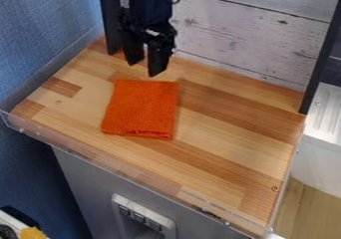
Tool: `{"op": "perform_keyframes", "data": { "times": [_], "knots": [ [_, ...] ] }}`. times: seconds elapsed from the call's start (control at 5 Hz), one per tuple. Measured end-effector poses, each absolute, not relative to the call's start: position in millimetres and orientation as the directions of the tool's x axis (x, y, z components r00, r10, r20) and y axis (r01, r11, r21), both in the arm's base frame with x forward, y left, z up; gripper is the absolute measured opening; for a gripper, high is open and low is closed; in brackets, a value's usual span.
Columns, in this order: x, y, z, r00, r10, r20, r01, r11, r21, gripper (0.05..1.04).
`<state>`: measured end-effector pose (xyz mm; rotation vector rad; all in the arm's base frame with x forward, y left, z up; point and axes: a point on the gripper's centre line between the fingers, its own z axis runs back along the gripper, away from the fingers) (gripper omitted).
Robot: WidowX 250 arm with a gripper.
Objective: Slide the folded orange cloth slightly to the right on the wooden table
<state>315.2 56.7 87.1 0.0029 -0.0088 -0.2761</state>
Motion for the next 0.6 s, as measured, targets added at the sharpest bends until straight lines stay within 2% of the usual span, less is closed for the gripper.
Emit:
{"op": "perform_keyframes", "data": {
  "times": [0.2,0.4,0.6],
  "knots": [
    [310.7,59.8,73.7,0.948,-0.317,0.023,0.316,0.949,0.013,0.369],
    [310.1,59.8,67.4,0.938,-0.346,0.041,0.345,0.938,0.019,0.157],
    [313.5,59.5,66.7,0.927,-0.369,0.064,0.368,0.929,0.028,0.066]
  ]
}}
